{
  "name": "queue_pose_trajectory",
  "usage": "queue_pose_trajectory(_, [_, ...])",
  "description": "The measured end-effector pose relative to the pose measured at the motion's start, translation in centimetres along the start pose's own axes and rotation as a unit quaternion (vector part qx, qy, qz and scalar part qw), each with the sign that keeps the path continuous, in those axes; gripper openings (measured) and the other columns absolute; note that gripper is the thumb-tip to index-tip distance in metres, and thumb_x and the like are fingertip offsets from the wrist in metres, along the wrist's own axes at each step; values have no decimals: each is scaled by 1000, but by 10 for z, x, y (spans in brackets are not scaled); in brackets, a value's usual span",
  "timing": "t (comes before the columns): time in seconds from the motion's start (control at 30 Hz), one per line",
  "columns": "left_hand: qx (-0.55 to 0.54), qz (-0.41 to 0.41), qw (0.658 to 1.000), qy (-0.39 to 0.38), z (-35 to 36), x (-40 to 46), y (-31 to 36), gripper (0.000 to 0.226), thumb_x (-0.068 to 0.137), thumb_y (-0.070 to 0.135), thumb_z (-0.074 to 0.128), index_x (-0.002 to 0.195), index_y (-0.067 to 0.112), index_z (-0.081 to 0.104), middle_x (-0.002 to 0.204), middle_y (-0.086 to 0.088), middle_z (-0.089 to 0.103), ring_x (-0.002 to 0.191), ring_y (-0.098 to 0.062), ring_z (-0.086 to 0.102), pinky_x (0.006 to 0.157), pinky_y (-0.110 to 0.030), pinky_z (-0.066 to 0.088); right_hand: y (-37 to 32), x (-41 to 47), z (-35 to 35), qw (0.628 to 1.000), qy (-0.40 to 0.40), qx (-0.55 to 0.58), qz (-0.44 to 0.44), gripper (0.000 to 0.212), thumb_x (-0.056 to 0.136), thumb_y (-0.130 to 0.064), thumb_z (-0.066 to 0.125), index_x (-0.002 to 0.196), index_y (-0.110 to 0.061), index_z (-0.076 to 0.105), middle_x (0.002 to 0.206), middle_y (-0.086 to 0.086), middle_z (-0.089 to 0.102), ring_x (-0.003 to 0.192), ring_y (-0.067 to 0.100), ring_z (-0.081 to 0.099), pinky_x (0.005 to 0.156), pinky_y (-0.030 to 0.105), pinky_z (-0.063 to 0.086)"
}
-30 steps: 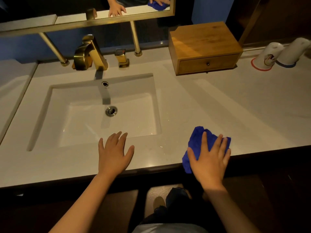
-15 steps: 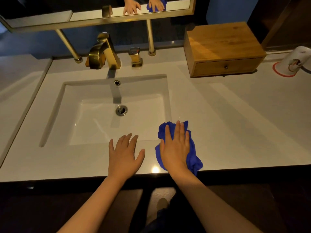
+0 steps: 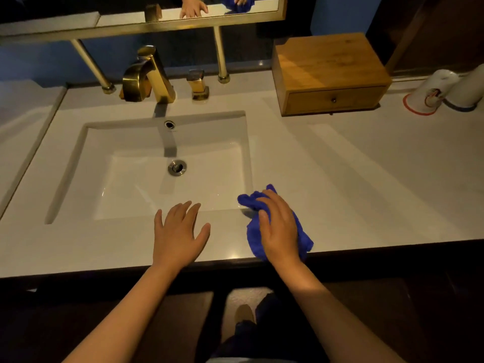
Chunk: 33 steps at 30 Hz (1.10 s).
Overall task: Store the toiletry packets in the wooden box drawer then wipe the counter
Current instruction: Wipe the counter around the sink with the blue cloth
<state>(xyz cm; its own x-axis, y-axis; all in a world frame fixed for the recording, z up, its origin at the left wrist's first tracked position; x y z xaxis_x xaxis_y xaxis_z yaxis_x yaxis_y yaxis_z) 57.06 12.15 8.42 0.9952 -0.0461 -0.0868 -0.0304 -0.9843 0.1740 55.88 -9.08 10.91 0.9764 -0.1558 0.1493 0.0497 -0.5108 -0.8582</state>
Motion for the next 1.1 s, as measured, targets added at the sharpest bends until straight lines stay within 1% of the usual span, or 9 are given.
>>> queue_pose_trajectory(0.03, [2, 1, 1000, 0, 0, 0, 0, 69, 82, 59, 20, 139, 26, 39, 149, 0, 39, 140, -20, 30, 117, -51, 5, 5, -3, -15, 996, 82, 23, 41, 47, 88, -31, 31, 117, -5, 58, 127, -8, 49, 119, 10, 45, 103, 10, 28])
queue_pose_trajectory(0.1, [4, 1, 1000, -1, 0, 0, 1, 69, 82, 60, 20, 139, 26, 39, 149, 0, 39, 140, -20, 30, 117, -51, 5, 15, -5, -40, 975, 203, -51, 73, 48, 90, -32, 31, 121, -5, 55, 134, 2, 50, 127, 19, 43, 108, 30, 32])
queue_pose_trajectory(0.17, [5, 3, 1000, -1, 1, 0, 2, 69, 82, 60, 20, 139, 25, 39, 149, -1, 39, 140, -21, 30, 117, -51, 5, 30, 1, -57, 953, 232, -161, 112, 49, 93, -34, 29, 128, -7, 50, 141, 14, 45, 135, 30, 35, 113, 46, 27])
queue_pose_trajectory(0.33, [5, 3, 1000, -1, 0, 0, 3, 69, 82, 59, 20, 138, 25, 40, 148, -1, 40, 140, -21, 32, 117, -51, 6, 66, 21, -58, 896, 82, -372, 228, 63, 93, -47, 33, 146, -16, 17, 155, 22, 13, 144, 37, 6, 116, 53, 6])
queue_pose_trajectory(0.63, [8, -1, 1000, -4, 1, 1, 3, 69, 82, 58, 21, 138, 25, 41, 147, 0, 41, 139, -20, 32, 116, -50, 4, 27, 71, 15, 926, -68, -364, 68, 64, 97, -38, 31, 147, -8, 6, 156, 20, 8, 145, 32, 3, 119, 43, 3])
queue_pose_trajectory(0.8, [16, -6, 1000, -12, 1, 2, 2, 69, 81, 59, 20, 138, 25, 40, 148, 0, 41, 139, -20, 32, 116, -50, 4, 11, 78, 50, 931, -147, -334, -29, 54, 99, -26, 33, 146, -8, 13, 157, 17, 11, 145, 30, 6, 119, 40, 2])
queue_pose_trajectory(0.93, [17, -9, 1000, -20, 1, 3, 1, 72, 80, 61, 16, 139, 26, 38, 150, 0, 37, 141, -20, 28, 116, -51, 3, 4, 73, 58, 931, -226, -256, -132, 45, 95, -19, 40, 137, -2, 38, 147, 20, 37, 137, 35, 33, 116, 41, 19])
queue_pose_trajectory(1.0, [-9, -33, 999, -23, -1, 4, 5, 77, 78, 63, 10, 140, 27, 37, 153, -1, 32, 145, -19, 19, 116, -50, -1, 4, 68, 51, 929, -242, -242, -140, 45, 95, -21, 40, 137, -3, 39, 146, 18, 39, 136, 34, 35, 115, 40, 21])
queue_pose_trajectory(1.1, [-44, -55, 997, -16, -4, 14, 26, 81, 77, 65, 3, 143, 27, 31, 157, -1, 21, 147, -17, 9, 116, -48, -6, 12, 53, 27, 948, -188, -240, -92, 49, 96, -21, 42, 141, -6, 31, 151, 16, 31, 140, 31, 27, 115, 39, 19])
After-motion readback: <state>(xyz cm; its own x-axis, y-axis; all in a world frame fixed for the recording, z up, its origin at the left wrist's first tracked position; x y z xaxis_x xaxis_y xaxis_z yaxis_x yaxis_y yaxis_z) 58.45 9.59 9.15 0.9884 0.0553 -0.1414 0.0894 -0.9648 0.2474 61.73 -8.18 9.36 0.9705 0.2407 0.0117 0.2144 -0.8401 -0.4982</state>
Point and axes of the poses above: each hand's wrist, its own x-axis towards the middle knuckle, its own z-axis out of the palm, y = z × x, the point moved 3 cm from there along x, towards the middle knuckle
